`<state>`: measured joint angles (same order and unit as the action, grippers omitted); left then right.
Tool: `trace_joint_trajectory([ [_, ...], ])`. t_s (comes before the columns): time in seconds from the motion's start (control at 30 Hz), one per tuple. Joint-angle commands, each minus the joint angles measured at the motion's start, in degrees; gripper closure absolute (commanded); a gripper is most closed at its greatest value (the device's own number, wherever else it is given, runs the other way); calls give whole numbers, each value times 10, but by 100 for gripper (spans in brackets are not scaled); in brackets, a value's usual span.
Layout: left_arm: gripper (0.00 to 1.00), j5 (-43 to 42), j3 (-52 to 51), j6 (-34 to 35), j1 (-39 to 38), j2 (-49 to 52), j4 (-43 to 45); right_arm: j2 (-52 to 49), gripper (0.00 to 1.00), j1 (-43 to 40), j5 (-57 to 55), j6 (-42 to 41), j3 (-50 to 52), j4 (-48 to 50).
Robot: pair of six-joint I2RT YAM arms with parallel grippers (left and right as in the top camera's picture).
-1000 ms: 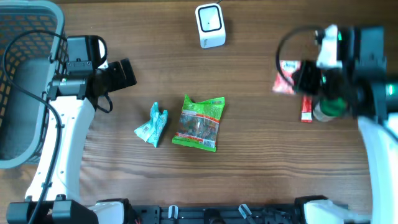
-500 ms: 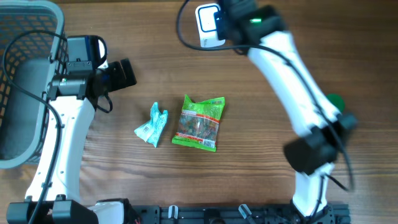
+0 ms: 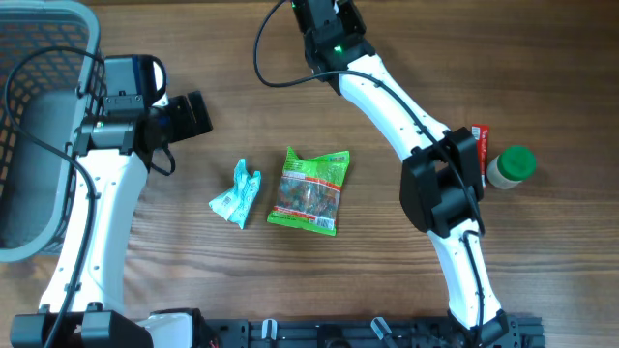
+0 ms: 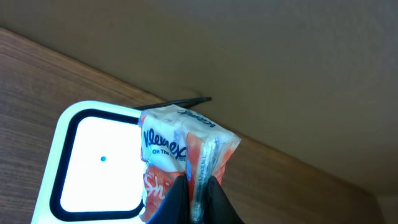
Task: Scan the item barcode
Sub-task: 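Hold the tissue pack over the white scanner, then carry the tissue pack right and set it beside the jar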
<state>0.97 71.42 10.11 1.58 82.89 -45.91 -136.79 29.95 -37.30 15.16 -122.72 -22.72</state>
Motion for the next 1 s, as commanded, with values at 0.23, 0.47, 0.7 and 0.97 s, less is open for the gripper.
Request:
trace_joint_trajectory([
  [0.23,0,3,10,-7,2,-4,2,-45,96,3,31,-27,-6,-10],
  [0.47,0,3,10,-7,2,-4,2,127,96,0,78,-116,-7,-136],
  [0.7,0,3,10,-7,2,-4,2,254,96,-92,223,-198,-7,-449],
  [0.97,0,3,10,-7,2,-4,2,245,96,-219,301,-198,188,-498],
])
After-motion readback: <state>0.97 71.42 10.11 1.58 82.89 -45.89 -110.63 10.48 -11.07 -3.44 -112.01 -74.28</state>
